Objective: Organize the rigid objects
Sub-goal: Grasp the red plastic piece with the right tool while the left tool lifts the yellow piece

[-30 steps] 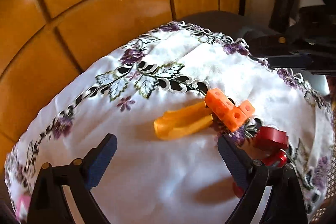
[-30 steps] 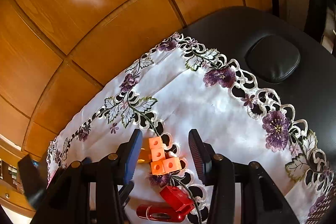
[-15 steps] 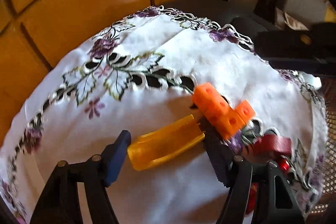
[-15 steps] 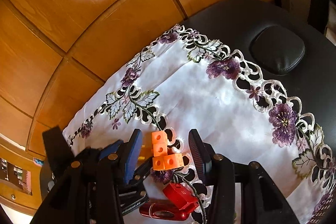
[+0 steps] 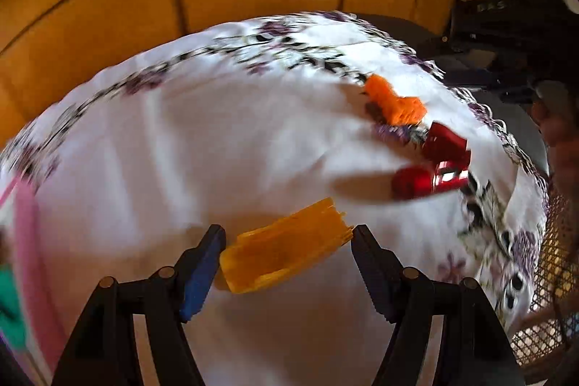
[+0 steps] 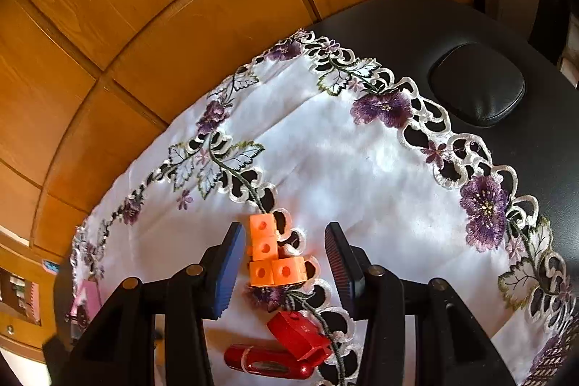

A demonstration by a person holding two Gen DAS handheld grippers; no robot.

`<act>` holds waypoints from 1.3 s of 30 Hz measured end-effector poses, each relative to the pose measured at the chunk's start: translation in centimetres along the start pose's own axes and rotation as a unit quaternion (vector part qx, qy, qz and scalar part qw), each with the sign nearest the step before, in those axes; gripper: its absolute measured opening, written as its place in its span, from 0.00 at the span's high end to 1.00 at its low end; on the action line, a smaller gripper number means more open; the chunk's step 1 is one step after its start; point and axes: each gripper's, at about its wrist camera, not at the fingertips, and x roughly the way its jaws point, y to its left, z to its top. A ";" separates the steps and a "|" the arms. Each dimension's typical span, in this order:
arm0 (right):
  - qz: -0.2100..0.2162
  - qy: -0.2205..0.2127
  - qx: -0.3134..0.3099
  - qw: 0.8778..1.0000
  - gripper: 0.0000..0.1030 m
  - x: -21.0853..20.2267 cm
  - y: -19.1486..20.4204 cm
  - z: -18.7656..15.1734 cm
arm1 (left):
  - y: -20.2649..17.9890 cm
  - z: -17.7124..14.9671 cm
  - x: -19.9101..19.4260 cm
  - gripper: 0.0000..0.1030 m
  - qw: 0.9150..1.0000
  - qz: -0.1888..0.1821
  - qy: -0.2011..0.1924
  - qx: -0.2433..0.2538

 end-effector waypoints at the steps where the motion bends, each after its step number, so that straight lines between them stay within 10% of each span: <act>1: 0.001 0.002 0.000 1.000 0.55 0.1 0.0 0.0 | 0.3 -0.9 -0.6 0.30 1.000 0.009 -0.005 -0.010; 28: -0.051 0.108 -0.094 0.988 0.55 4.0 2.5 -2.9 | 1.3 -4.5 -1.6 0.32 0.997 0.033 -0.059 -0.042; 37: -0.111 0.135 -0.198 0.964 0.56 3.4 4.2 -4.4 | 1.5 -4.7 -1.7 0.33 0.996 0.026 -0.066 -0.049; 39: -0.126 0.153 -0.204 0.959 0.80 4.2 3.8 -5.0 | 1.6 -4.8 -1.7 0.33 0.996 0.024 -0.067 -0.050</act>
